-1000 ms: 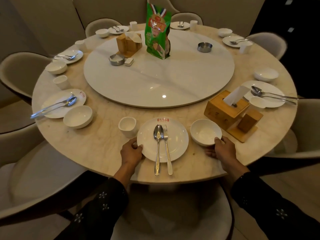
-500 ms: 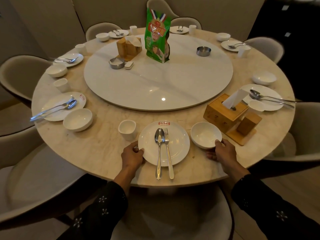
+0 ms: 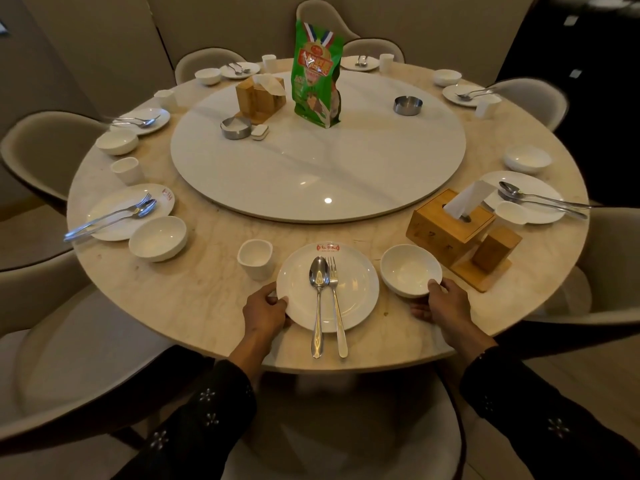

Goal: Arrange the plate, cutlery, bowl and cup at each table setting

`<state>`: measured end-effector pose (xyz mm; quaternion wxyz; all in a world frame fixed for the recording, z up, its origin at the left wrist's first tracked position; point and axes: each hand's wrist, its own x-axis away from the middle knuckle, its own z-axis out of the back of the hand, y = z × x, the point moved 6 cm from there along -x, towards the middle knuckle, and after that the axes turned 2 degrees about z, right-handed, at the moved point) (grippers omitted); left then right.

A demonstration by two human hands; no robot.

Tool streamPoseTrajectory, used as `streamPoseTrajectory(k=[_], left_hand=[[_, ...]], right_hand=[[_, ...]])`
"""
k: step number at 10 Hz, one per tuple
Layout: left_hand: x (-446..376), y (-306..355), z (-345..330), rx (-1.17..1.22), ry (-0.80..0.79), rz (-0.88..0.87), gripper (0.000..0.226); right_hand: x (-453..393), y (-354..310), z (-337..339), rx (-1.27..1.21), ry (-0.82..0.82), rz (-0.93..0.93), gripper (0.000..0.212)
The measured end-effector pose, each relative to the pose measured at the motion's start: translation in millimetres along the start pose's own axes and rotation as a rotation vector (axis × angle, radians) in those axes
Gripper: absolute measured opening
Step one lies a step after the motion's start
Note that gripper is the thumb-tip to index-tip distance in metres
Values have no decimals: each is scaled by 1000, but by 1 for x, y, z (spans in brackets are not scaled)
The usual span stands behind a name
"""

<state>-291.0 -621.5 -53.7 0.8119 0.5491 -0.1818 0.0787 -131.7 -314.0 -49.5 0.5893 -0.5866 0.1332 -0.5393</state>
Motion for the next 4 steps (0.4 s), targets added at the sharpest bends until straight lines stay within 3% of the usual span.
streamPoseTrajectory(k=[2, 3, 4], left_hand=[[5, 2, 2, 37, -19, 10, 44], [8, -2, 8, 49, -23, 34, 38], [15, 0, 22, -56, 0, 0, 28]], right_hand=[[4, -3, 2, 26, -14, 1, 41], [11, 1, 7, 85, 56, -26, 45], [31, -4, 16, 184, 168, 86, 37]])
